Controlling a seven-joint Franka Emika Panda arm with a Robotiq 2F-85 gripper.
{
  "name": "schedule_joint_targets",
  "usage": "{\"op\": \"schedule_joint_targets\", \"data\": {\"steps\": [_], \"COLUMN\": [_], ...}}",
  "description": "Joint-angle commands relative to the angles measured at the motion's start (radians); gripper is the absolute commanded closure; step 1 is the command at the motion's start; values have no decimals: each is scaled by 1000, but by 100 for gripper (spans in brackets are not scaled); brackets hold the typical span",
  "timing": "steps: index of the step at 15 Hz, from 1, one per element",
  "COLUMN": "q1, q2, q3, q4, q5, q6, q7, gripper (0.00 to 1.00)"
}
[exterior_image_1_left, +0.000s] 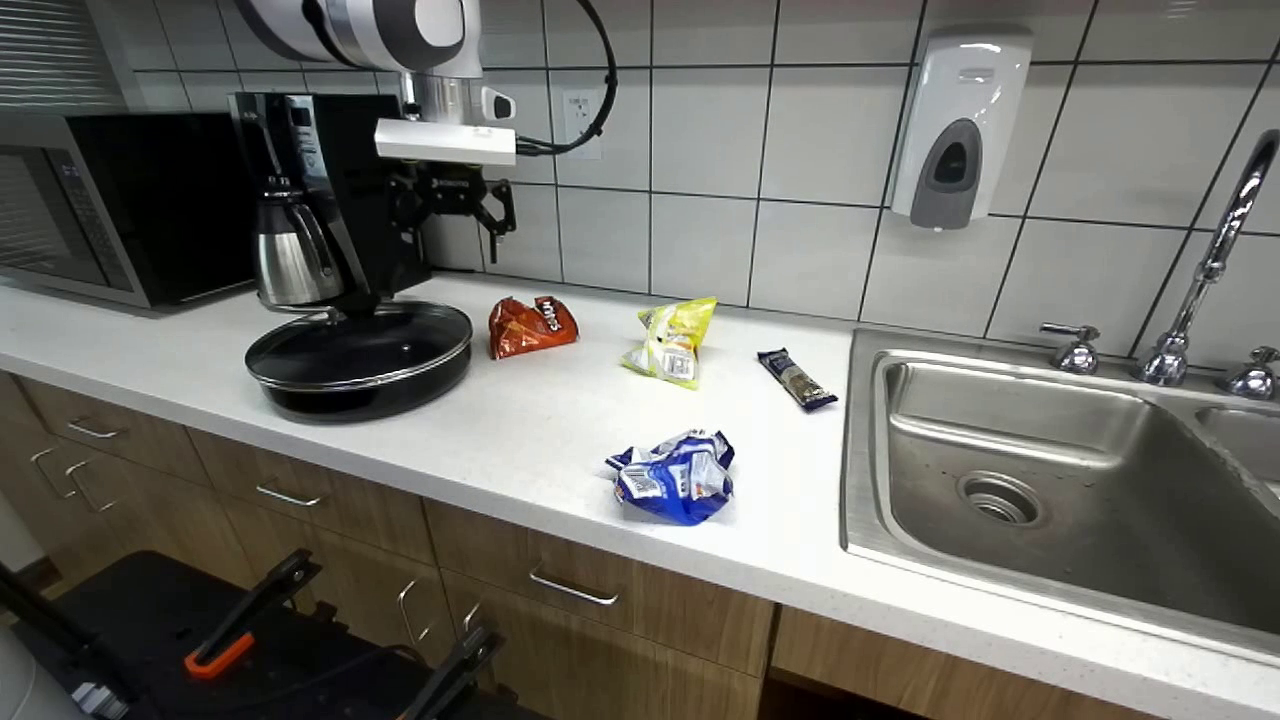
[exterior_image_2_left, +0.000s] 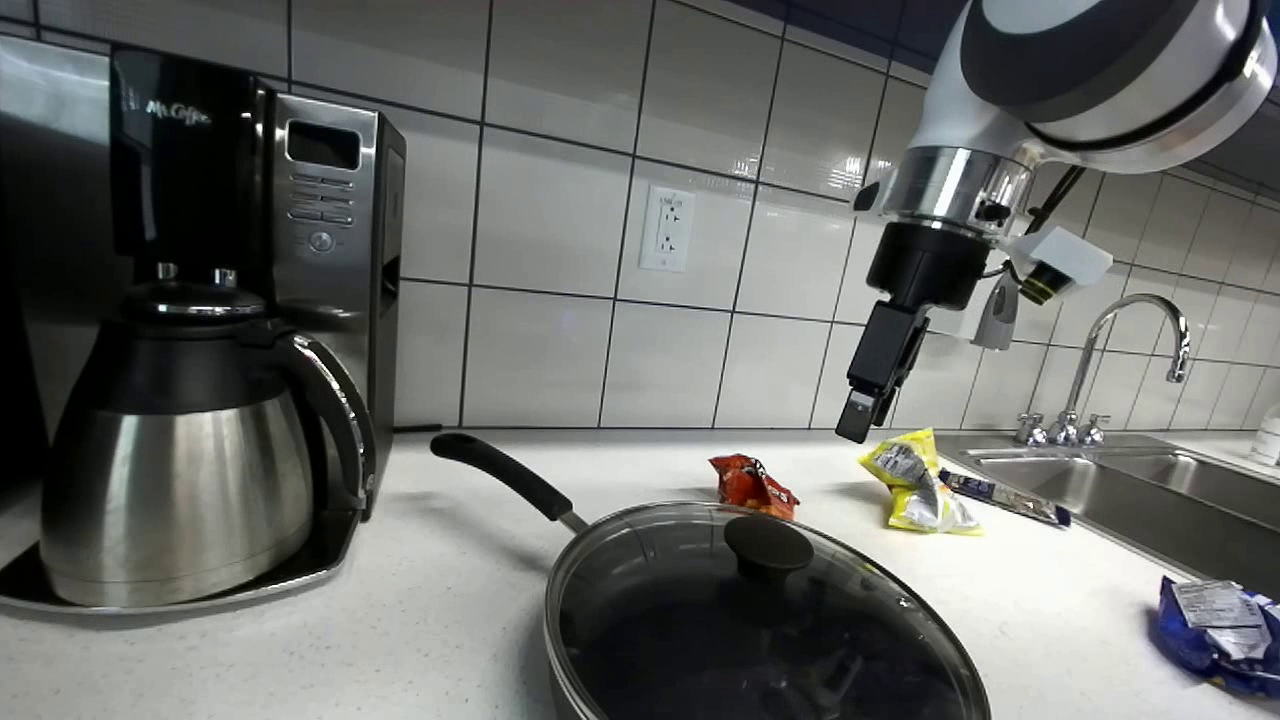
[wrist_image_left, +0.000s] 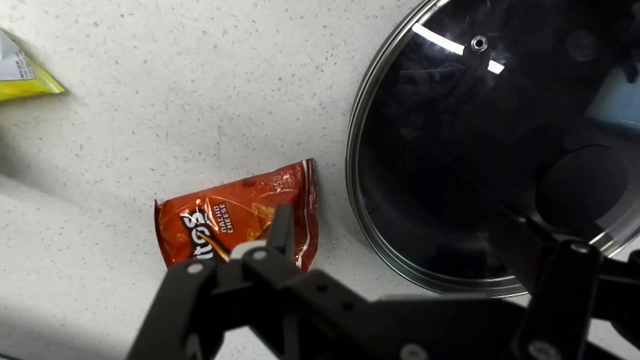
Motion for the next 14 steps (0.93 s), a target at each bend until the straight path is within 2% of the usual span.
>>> {"op": "schedule_joint_targets", "data": {"steps": [1,6,14], "q1": [-17,-17,17], "q2": [4,6,63], "q3": [18,18,64], "q4": [4,8,121], "q5": [-5,-5,-55], "q6": [-2,-4,-108], "q7": [5,6,28], "gripper": [0,0,0]}}
